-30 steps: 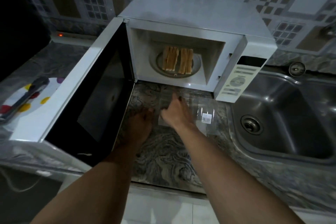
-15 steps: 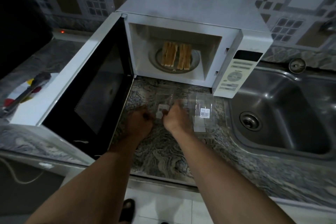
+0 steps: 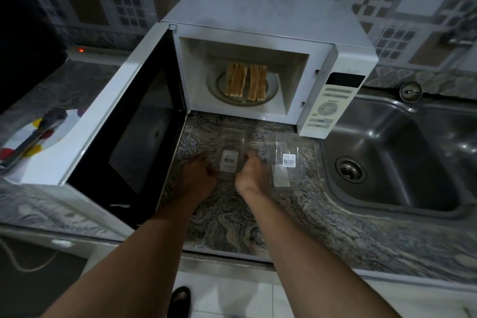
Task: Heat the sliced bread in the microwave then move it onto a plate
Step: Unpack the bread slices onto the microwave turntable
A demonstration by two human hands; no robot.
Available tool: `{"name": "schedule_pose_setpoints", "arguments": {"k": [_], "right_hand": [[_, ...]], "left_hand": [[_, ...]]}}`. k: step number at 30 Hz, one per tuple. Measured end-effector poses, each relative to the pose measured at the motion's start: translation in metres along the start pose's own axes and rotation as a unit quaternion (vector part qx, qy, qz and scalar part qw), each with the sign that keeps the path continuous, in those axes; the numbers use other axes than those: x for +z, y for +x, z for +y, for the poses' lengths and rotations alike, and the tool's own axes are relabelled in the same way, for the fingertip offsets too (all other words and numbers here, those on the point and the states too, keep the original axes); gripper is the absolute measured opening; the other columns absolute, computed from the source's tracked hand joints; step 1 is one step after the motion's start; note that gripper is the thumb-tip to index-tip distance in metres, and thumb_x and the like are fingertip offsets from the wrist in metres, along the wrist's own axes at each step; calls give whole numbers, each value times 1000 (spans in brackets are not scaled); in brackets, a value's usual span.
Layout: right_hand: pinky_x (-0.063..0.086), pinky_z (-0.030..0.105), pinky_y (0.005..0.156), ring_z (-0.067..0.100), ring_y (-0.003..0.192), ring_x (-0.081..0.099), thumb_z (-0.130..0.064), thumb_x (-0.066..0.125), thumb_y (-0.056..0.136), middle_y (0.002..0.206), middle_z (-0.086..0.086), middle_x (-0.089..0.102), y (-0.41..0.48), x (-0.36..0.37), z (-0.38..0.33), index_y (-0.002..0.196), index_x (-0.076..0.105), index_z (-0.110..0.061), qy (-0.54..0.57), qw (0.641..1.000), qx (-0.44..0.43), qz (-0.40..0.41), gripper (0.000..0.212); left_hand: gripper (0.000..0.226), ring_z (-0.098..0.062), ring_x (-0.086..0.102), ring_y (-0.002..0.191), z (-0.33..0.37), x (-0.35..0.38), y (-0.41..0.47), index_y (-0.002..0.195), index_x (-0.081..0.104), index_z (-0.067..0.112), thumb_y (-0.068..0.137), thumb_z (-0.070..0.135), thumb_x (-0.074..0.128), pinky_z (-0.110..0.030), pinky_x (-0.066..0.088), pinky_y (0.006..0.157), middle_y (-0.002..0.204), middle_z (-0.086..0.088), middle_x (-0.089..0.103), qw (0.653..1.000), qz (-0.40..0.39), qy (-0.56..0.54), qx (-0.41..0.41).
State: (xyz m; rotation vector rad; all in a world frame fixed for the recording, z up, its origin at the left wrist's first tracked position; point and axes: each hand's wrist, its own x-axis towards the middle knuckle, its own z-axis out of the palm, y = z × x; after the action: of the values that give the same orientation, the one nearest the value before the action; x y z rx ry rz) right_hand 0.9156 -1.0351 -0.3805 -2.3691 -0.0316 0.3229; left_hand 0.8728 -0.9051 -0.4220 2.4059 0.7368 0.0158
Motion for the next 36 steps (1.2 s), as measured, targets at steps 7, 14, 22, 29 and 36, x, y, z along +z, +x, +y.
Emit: {"name": "schedule_pose_setpoints", "arguments": {"k": [7,14,22,29,36], "right_hand": [[54,39,83,34,102,65,-9,47,98,112,13,68,-10,2,-6,117,57,-15,-34,999,-6,-2,23],[52,38,85,36,112,62,-11,63,94,121,16,64,-18,-11,-11,124,53,-8,-60,998,-15,-34,32],[54,36,80,33,101,65,-9,67,88,108,11,67,-26,-51,-31,121,57,-12,-89,990,-110,-26,34],[45,38,81,34,115,56,-13,67,88,122,14,59,-10,-102,-26,126,52,-8,-162,971,-169,41,41],[44,42,102,33,130,45,-19,70,88,141,13,47,13,-117,23,146,39,-9,-207,968,-135,41,67]], "left_hand": [[18,-37,62,101,14,-11,-16,86,69,2,87,17,60,-36,48,86,103,-21,67,998,54,-9,5],[28,-37,64,103,24,-18,-22,101,67,3,94,25,51,-35,50,84,108,-22,68,996,73,26,-41],[11,-32,59,90,42,-23,-32,93,57,16,86,21,51,-39,49,72,98,-11,64,974,207,35,88],[12,-37,60,82,96,-18,-39,101,55,14,91,22,56,-36,45,61,98,-15,64,968,124,-6,217],[35,-33,68,90,118,15,-43,126,57,28,98,43,44,-34,53,69,105,-12,73,970,44,38,236]]}}
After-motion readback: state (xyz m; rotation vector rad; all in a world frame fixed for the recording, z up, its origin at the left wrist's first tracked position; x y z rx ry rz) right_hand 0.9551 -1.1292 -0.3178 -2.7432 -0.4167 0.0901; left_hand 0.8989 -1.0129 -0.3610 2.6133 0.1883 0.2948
